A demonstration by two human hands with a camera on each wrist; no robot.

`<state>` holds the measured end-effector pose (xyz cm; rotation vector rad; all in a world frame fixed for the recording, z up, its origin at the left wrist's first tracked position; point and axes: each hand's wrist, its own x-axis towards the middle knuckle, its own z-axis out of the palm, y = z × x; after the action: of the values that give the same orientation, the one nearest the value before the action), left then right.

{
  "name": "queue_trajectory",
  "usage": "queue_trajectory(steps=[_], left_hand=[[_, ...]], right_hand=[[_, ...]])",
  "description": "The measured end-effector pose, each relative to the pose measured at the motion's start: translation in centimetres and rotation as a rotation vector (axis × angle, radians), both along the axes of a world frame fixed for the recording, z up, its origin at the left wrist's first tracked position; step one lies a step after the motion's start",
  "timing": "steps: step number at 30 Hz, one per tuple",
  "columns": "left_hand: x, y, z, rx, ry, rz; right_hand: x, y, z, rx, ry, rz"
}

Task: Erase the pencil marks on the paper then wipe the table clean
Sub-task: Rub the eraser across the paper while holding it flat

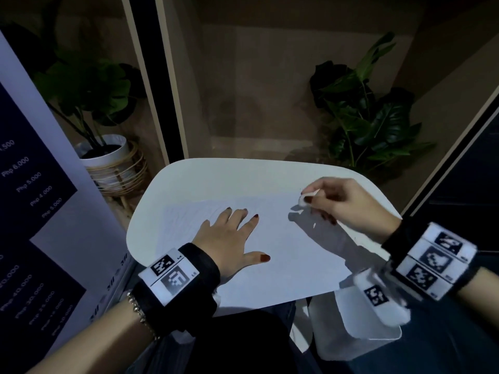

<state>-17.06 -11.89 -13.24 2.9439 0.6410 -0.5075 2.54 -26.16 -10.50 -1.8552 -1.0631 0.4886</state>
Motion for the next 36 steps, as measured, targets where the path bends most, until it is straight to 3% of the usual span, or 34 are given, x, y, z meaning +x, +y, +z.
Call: queue_trajectory(steps=[3, 6, 15, 21, 25, 31, 36], left_hand=[[0.2, 0.1, 0.0, -0.035, -0.024, -0.029], [0.4, 0.3, -0.1, -0.037, -0.050, -0.073], [0.5, 0.0, 0.2, -0.079, 0.018, -0.123], [0.7, -0.1, 0.2, -0.097, 0.030, -0.135], [0.7, -0.2, 0.3, -0.092, 0.041, -0.139], [0.8, -0.2, 0.1, -0.088, 0.055, -0.141], [0.7, -0.1, 0.0, -0.105, 0.037, -0.141]], right_hand=[[0.9, 0.4, 2.5, -0.138, -0.488, 0.086], [0.5, 2.1, 2.5, -0.224, -0.699, 0.197], [-0.8, 6.0, -1.6, -0.305, -0.729, 0.446], [-0.2, 6.7, -1.2, -0.311, -0.745, 0.376], [-1.9, 6.5, -1.2, -0.298, -0.679, 0.551], [0.1, 7.5, -0.4, -0.369, -0.784, 0.397], [-1.4, 7.1, -0.6, -0.366, -0.692, 0.587]])
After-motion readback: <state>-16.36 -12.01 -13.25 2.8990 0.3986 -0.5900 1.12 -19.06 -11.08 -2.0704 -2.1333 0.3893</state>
